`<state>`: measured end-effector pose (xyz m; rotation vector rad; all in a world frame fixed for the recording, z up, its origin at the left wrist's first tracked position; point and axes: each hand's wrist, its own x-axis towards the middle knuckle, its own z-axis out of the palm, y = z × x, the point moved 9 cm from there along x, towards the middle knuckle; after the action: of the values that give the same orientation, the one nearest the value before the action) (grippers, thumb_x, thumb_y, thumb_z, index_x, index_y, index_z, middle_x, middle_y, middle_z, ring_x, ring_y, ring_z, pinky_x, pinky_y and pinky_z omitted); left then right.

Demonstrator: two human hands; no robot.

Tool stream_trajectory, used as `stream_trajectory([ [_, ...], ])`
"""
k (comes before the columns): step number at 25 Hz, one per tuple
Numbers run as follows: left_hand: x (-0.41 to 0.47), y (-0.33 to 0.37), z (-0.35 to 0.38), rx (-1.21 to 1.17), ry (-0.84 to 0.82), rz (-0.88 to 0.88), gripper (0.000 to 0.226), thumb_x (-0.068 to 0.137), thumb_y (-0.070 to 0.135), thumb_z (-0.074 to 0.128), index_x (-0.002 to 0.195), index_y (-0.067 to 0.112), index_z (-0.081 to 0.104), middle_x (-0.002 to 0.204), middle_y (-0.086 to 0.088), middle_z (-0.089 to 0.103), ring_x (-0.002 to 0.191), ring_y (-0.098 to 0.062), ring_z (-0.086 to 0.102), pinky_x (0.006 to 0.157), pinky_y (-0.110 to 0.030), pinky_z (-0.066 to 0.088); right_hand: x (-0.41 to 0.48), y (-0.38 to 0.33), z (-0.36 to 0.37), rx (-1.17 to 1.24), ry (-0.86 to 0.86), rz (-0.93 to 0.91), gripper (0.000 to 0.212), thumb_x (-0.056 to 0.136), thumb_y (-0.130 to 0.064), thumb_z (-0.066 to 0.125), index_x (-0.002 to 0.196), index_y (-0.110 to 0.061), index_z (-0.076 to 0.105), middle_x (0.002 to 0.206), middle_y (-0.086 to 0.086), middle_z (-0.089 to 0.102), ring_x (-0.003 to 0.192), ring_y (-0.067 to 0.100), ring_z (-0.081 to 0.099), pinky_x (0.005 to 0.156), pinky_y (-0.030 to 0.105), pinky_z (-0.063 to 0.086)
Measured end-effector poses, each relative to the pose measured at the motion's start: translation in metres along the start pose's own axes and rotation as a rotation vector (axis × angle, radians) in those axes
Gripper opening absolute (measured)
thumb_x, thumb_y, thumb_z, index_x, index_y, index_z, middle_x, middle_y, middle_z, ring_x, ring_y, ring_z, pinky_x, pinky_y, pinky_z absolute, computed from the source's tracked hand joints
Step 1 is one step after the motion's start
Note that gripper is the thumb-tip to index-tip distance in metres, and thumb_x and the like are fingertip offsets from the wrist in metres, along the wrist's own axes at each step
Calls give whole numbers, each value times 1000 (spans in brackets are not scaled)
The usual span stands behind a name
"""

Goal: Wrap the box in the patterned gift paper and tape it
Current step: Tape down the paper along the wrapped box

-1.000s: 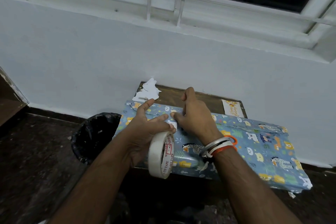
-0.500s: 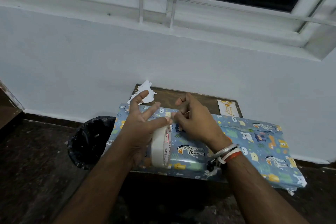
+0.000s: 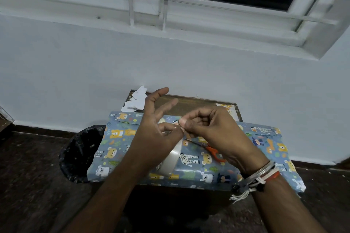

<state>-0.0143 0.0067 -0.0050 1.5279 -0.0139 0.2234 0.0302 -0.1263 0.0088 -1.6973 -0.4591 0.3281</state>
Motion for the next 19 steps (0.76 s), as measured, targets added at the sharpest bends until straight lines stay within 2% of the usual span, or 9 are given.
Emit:
stream_trajectory([
  [2, 2, -3, 6, 3, -34, -24, 78, 87, -9, 70, 139, 41, 40, 130, 7, 67, 84, -19, 75, 78, -24, 56, 0, -4, -6, -121, 43, -80, 7, 92, -18, 75, 93, -11, 78, 79, 3, 77, 75, 17, 73, 76, 34, 61],
  [3, 3, -5, 11, -15, -53, -50, 75, 87, -8, 71, 138, 40, 42, 126, 4, 68, 86, -17, 74, 77, -23, 56, 0, -6, -9, -200, 77, -130, 5, 93, -19, 75, 92, -15, 78, 80, 0, 76, 77, 16, 73, 76, 34, 61],
  [5, 4, -9, 19, -29, -77, -85, 71, 88, -4, 73, 137, 38, 44, 119, 0, 69, 87, -14, 73, 79, -28, 58, -1, -8, -17, -307, 148, -200, 4, 94, -21, 74, 91, -20, 76, 80, -7, 74, 78, 11, 71, 74, 29, 59],
  [7, 6, -10, 24, -24, -74, -86, 68, 87, 1, 76, 135, 37, 45, 114, -1, 71, 91, -17, 73, 87, -40, 58, -4, -13, -22, -392, 206, -272, 6, 96, -20, 72, 90, -21, 73, 80, -10, 71, 77, 9, 69, 69, 20, 53],
  [9, 7, -12, 29, -53, -66, -88, 65, 87, 4, 76, 135, 37, 46, 114, -2, 72, 100, -23, 73, 92, -40, 57, -9, -19, -21, -502, 251, -354, 6, 97, -19, 70, 91, -20, 70, 82, -12, 69, 74, 6, 66, 64, 13, 45],
  [11, 7, -14, 33, -82, -51, -97, 62, 91, -2, 70, 135, 35, 46, 113, -1, 74, 98, -23, 73, 91, -38, 56, -11, -23, -22, -580, 303, -412, 5, 98, -18, 67, 93, -18, 68, 85, -10, 66, 75, 7, 63, 64, 21, 46],
  [13, 7, -14, 39, -123, -49, -106, 59, 94, -5, 65, 134, 34, 46, 112, 2, 76, 94, -29, 70, 89, -41, 53, -13, -27, -26, -630, 359, -449, 5, 99, -16, 65, 94, -17, 66, 86, -7, 65, 79, 9, 60, 68, 31, 48],
  [15, 8, -14, 40, -170, -35, -110, 60, 94, -6, 63, 135, 33, 45, 112, 2, 77, 96, -30, 71, 91, -41, 54, -14, -31, -28, -645, 385, -473, 5, 99, -15, 64, 95, -15, 64, 86, -5, 64, 79, 12, 59, 70, 35, 48],
  [19, 10, -14, 40, -219, -8, -117, 66, 91, -12, 63, 138, 30, 42, 109, 2, 78, 101, -23, 75, 86, -28, 58, -13, -23, -32, -566, 412, -422, 5, 98, -16, 66, 93, -17, 67, 86, -10, 66, 80, 9, 63, 69, 38, 55],
])
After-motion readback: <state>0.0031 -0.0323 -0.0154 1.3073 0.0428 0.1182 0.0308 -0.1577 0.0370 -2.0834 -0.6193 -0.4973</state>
